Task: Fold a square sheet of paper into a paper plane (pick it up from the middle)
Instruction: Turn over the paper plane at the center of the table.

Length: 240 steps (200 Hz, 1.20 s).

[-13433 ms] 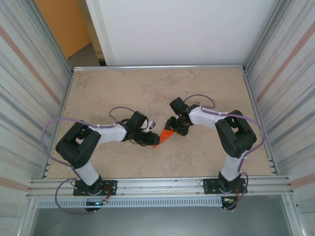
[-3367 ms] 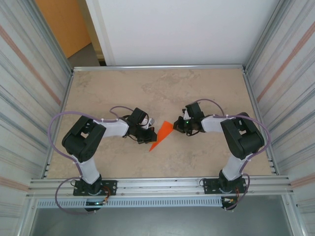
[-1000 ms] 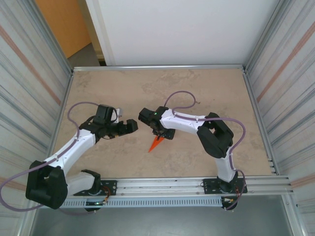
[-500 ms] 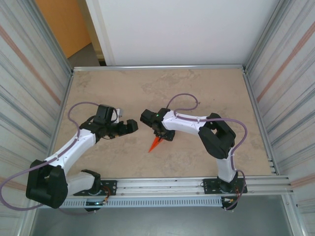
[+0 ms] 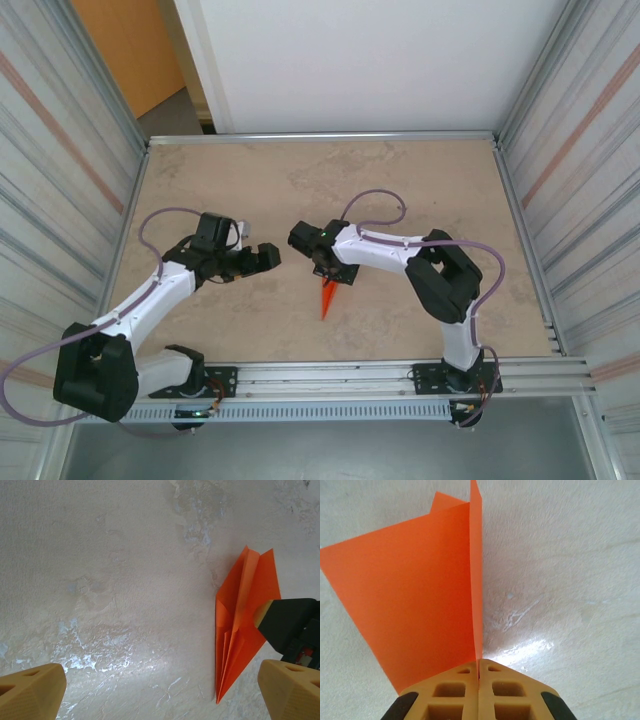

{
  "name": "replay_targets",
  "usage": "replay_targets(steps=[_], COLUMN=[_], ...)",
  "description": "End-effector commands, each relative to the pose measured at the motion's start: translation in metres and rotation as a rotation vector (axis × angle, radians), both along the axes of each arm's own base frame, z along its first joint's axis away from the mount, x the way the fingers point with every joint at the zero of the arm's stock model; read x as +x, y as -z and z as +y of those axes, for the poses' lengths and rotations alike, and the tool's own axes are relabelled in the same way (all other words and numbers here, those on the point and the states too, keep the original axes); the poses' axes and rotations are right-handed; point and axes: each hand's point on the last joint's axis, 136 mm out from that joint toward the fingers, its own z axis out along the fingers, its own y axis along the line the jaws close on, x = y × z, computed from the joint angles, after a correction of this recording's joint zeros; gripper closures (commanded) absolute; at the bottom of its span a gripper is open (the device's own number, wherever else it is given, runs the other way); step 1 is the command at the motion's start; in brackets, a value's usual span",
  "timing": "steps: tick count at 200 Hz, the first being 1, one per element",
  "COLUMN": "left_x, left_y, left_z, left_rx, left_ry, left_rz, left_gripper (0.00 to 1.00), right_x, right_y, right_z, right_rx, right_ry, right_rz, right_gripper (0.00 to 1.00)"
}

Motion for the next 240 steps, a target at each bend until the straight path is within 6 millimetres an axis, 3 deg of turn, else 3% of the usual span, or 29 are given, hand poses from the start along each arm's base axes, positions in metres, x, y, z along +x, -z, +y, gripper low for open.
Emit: replay_targets(steps=[1, 30, 57, 119, 181, 240], left_x=[0.001, 0.003, 0.006, 0.004, 0.0, -0.003], left_y=[0.001, -0.003, -0.01, -0.001, 0.025, 0.043], left_z=[0.003, 0.005, 0.004, -0.017, -0.044, -0.066], left_rx=[0.006, -0.019, -0.079, -0.218, -0.247, -0.233], left_ry=[-0.011, -0.033, -0.051, -0.013, 0.028, 0.068], left_rz=[0.001, -0.006, -0.033, 0.027, 0.109, 0.162], left_gripper=[0.01, 0.01, 0.01, 0.09, 0.41, 0.47], right_x=[0.014, 0.027, 0.032, 0.022, 0.016, 0.011], right_y=[-0.044, -0.073, -0.08, -0.054, -0.017, 0.011], right_z=[0.002, 0.031, 0.06, 0.083, 0.073, 0.051], right_rx=[0.024, 0.178, 0.415, 0.696, 0.773, 0.761], right_ry=[-0.065, -0.251, -0.381, -0.514, -0.471, -0.398], right_rz=[-0.12, -0.21, -0.25, -0.237, -0.182, -0.156], right_gripper=[0.99, 0.98, 0.98, 0.98, 0.98, 0.91])
